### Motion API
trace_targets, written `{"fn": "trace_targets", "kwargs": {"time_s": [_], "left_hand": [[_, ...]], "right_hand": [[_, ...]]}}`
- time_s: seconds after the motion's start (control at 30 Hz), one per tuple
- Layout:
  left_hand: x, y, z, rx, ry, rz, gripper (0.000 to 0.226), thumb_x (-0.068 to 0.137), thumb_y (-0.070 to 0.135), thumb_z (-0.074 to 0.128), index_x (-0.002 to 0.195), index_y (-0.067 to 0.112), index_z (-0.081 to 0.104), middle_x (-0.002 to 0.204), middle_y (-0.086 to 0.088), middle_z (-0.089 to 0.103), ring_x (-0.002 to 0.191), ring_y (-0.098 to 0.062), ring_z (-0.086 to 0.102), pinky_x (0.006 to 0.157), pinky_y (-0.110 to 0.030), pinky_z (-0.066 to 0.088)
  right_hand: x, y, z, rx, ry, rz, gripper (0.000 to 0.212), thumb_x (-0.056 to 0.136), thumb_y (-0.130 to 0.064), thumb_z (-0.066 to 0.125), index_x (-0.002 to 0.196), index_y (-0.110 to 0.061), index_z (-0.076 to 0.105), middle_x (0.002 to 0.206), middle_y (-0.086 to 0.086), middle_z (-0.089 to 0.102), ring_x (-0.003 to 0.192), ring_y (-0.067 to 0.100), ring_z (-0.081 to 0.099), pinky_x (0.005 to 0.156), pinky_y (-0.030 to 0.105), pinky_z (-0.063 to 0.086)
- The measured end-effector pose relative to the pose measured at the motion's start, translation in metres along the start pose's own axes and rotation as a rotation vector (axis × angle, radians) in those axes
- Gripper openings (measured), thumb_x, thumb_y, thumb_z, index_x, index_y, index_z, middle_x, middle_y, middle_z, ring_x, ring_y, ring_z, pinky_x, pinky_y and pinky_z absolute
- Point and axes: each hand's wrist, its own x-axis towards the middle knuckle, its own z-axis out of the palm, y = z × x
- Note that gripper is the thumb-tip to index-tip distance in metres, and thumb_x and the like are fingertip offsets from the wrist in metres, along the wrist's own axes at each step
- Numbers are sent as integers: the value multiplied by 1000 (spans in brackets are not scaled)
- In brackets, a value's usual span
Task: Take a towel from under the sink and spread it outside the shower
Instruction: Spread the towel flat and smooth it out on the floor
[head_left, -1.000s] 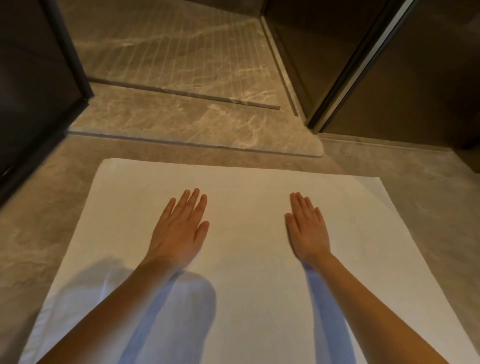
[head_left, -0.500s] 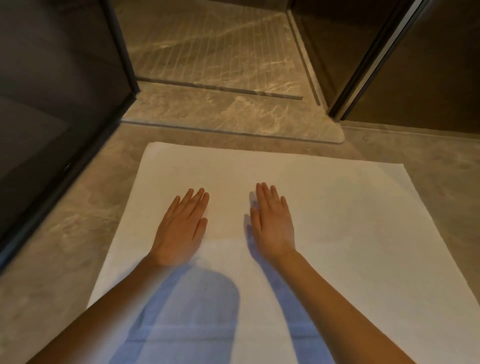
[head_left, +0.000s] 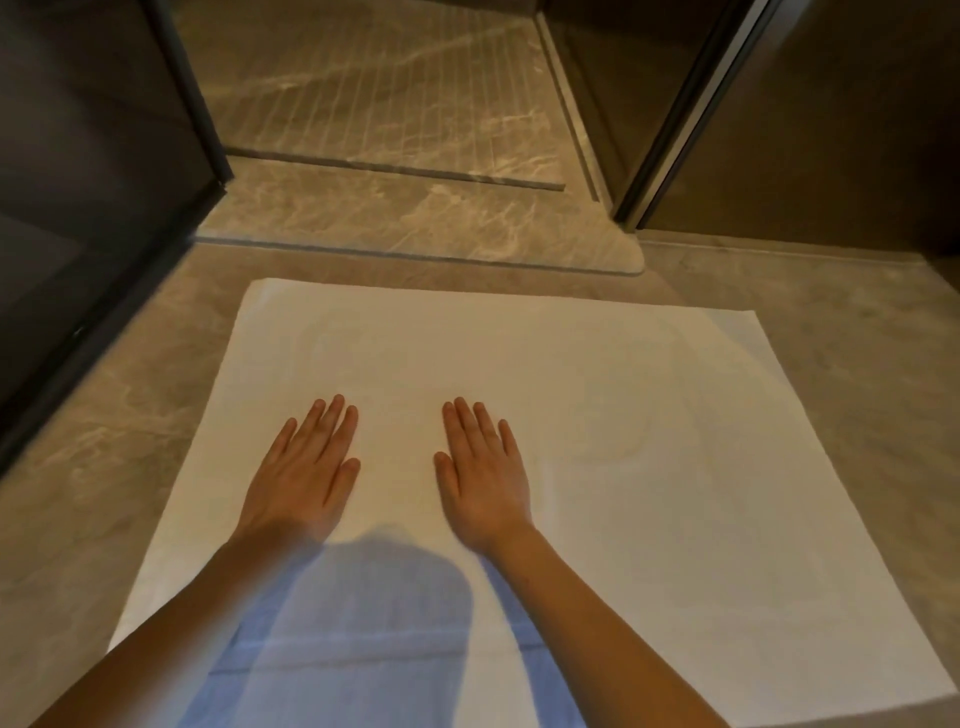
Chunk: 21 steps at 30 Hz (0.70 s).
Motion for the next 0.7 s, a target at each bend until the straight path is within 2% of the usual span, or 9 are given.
{"fn": "trace_targets", "kwargs": {"time_s": [0.17, 0.3, 0.37, 0.47, 0.53, 0.63, 0.7], "left_hand": [[10, 24, -4, 34, 6, 2, 70, 91, 47, 0, 153, 14, 9, 160, 0, 2, 146, -12, -2, 119, -35, -2], [24, 86, -4, -19, 14, 186, 64, 95, 38, 16, 148, 5, 31, 156, -11, 26, 144, -28, 25, 118, -40, 13], [31, 112, -1, -66, 10, 233, 64, 96, 38, 14, 149, 7, 30, 157, -9, 26, 146, -26, 22, 119, -35, 7], [35, 125, 7, -74, -2, 238, 66, 95, 40, 5, 151, 10, 19, 159, -4, 16, 148, -20, 10, 119, -32, -1], [35, 123, 10, -42, 7, 242, 66, 96, 40, 6, 151, 9, 21, 159, -4, 16, 148, -21, 13, 120, -34, 4], [36, 124, 7, -41, -12, 252, 65, 96, 38, 12, 148, 5, 31, 156, -11, 26, 144, -29, 27, 118, -42, 17], [38, 125, 8, -49, -30, 253, 68, 93, 39, 11, 149, 5, 28, 157, -11, 22, 145, -29, 24, 118, -41, 15]], "right_hand": [[-18, 39, -12, -5, 3, 36, 58, 102, -40, 14, 156, -23, -1, 163, -6, -1, 149, 12, -7, 121, 36, -5], [-16, 39, -9, -12, 17, 42, 58, 103, -39, 15, 156, -21, 0, 163, -5, -1, 149, 13, -6, 121, 35, -7], [-15, 40, -9, -17, 22, 34, 57, 103, -37, 18, 156, -20, 3, 163, -4, 1, 150, 14, -4, 121, 35, -6], [-15, 48, -10, 8, 24, 23, 56, 103, -34, 19, 156, -20, 5, 163, -4, 3, 150, 14, -3, 121, 34, -6], [-18, 63, -14, 16, 34, 35, 56, 103, -36, 16, 156, -22, 4, 163, -5, 2, 149, 12, -5, 120, 32, -8], [-26, 100, -22, 21, 59, 95, 56, 103, -37, 16, 156, -23, 4, 163, -6, 3, 149, 12, -4, 120, 32, -7], [-33, 130, -29, 5, 72, 142, 56, 104, -36, 18, 156, -22, 5, 163, -6, 5, 150, 12, -2, 121, 32, -4]]}}
